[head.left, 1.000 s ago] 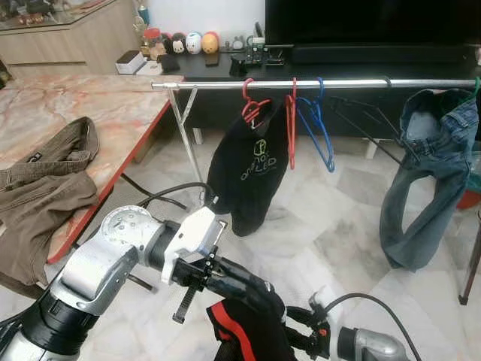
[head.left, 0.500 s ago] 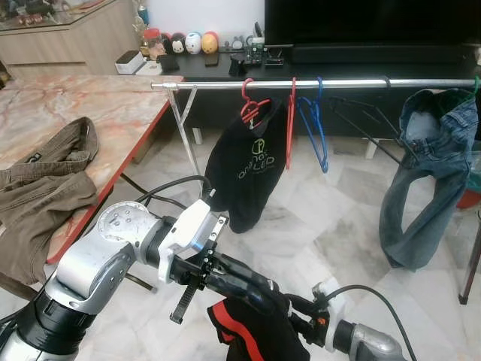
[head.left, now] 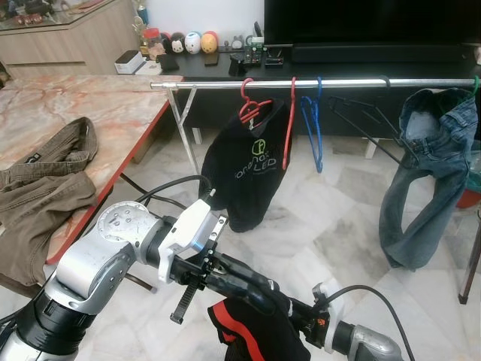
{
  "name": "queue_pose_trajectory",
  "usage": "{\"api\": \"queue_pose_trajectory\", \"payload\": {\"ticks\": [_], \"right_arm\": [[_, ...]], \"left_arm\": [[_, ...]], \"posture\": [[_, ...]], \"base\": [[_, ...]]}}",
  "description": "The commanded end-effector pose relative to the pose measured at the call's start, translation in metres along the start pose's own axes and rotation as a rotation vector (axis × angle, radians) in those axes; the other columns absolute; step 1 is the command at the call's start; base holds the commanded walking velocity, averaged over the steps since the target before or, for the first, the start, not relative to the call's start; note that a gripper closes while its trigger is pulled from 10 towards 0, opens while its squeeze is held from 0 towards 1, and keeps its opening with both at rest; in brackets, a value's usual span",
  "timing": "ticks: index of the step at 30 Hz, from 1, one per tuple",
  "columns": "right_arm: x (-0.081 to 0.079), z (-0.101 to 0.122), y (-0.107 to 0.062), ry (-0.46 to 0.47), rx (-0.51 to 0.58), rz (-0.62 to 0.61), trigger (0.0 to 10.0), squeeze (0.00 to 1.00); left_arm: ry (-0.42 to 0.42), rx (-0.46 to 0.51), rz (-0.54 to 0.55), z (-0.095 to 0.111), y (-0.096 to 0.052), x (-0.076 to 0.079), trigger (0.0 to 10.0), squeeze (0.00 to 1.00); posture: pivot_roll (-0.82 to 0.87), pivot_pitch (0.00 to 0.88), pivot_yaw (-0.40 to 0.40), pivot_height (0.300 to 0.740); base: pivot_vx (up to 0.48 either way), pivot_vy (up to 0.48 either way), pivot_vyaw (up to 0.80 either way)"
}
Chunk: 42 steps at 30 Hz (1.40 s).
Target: Hang hanger
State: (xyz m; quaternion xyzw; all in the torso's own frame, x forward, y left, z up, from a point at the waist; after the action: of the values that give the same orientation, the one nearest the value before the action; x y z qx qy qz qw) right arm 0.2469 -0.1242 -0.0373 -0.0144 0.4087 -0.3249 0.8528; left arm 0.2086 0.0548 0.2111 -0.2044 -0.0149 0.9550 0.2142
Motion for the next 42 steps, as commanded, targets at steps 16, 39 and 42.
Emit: {"api": "queue_pose_trajectory", "payload": {"ticks": [16,39,42], "right_arm": [[0.014,0.022,-0.004,-0.044,0.094,-0.108,0.0,0.01],[0.02,0.027,-0.007,-0.068,0.104,-0.146,0.0,0.01],[0.019,0.019,-0.006,-0.076,0.069,-0.145,0.0,0.01]], "left_arm": [[-0.043,-0.171,-0.023,-0.031,-0.01,0.013,10.0,0.0],[0.112,-0.666,0.471,-0.116,-0.05,-0.055,10.0,0.0],[0.16,-0.602,0.555,-0.102,-0.052,-0.073,10.0,0.0]], "posture": [[0.11,0.039,0.098,0.74],[0.1,0.041,0.097,0.74],[0.11,0.041,0.098,0.74]], "base": [[0.0,0.0,0.0],[0.0,0.0,0.0],[0.0,0.0,0.0]]}}
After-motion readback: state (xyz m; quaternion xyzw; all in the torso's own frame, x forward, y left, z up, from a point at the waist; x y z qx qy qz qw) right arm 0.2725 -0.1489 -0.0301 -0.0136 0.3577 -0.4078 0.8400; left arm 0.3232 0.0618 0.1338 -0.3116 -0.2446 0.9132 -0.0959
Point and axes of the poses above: a point about 5 cm out from each wrist's last joint towards the gripper, its own y axis pointing out of the wrist towards the gripper, its own z axis along the axis of the wrist's last joint, x = y × z, the point moved 5 cm from there along y, pointing out of the wrist towards the gripper, and after that the axes turned 14 degrees about y, right-handed, at the moved point
